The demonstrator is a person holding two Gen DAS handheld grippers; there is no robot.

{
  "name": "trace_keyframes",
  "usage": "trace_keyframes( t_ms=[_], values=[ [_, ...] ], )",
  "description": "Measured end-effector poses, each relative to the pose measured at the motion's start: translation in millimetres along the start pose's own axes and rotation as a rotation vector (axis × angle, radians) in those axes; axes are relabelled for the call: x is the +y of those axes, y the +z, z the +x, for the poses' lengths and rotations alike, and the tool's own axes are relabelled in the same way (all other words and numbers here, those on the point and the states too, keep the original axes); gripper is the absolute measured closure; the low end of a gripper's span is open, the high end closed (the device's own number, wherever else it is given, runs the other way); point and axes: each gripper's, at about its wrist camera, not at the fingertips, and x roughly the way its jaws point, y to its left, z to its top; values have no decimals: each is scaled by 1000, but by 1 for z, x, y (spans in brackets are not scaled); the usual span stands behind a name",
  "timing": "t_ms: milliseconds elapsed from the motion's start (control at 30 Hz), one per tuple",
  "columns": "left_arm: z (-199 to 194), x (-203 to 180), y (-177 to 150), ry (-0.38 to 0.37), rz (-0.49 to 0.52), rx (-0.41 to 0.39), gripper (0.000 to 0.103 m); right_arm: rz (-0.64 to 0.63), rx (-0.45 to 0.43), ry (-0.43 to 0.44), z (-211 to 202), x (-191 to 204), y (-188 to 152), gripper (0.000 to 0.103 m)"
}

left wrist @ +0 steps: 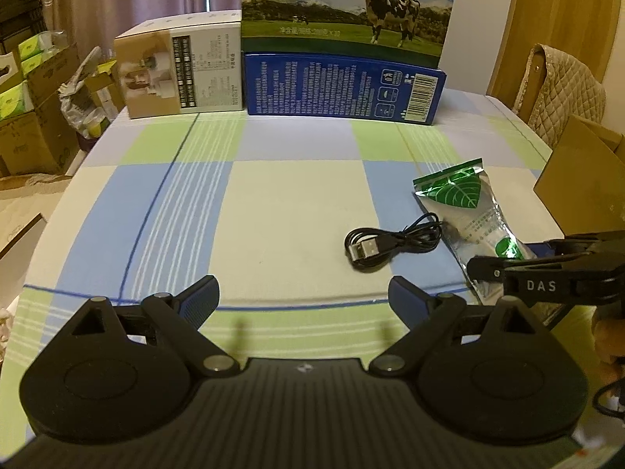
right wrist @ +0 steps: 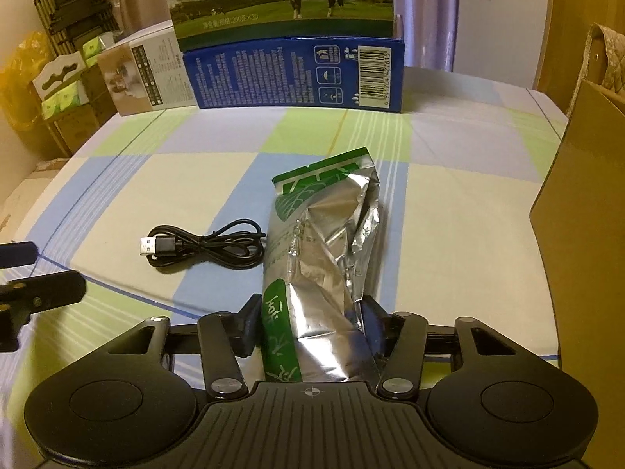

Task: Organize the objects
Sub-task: 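Grasp the black USB cable with the left tool while the right tool holds the bag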

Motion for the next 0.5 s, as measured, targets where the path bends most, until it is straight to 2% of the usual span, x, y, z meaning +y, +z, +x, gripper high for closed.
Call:
trace_keyframes(
  t_ms=[100, 167, 233, 400, 500],
  values=[
    [9, -3, 6, -18, 33, -5, 15, 3, -4, -17, -3, -3, 0, 57],
    [17, -7, 10, -34, 61, -1, 22, 10, -5, -29, -5, -8, 1, 57],
    [25, -10, 12, -51, 91, -2, 24, 11, -7, -47, -6, -13, 2, 57],
    [44, -27, 13, -76, 238, -15, 34, 44, -1, -48, -6, -28, 3, 57],
    [54, -43, 18, -102, 331, -16, 52, 66, -1, -37, -6, -31, 3, 57]
  ],
)
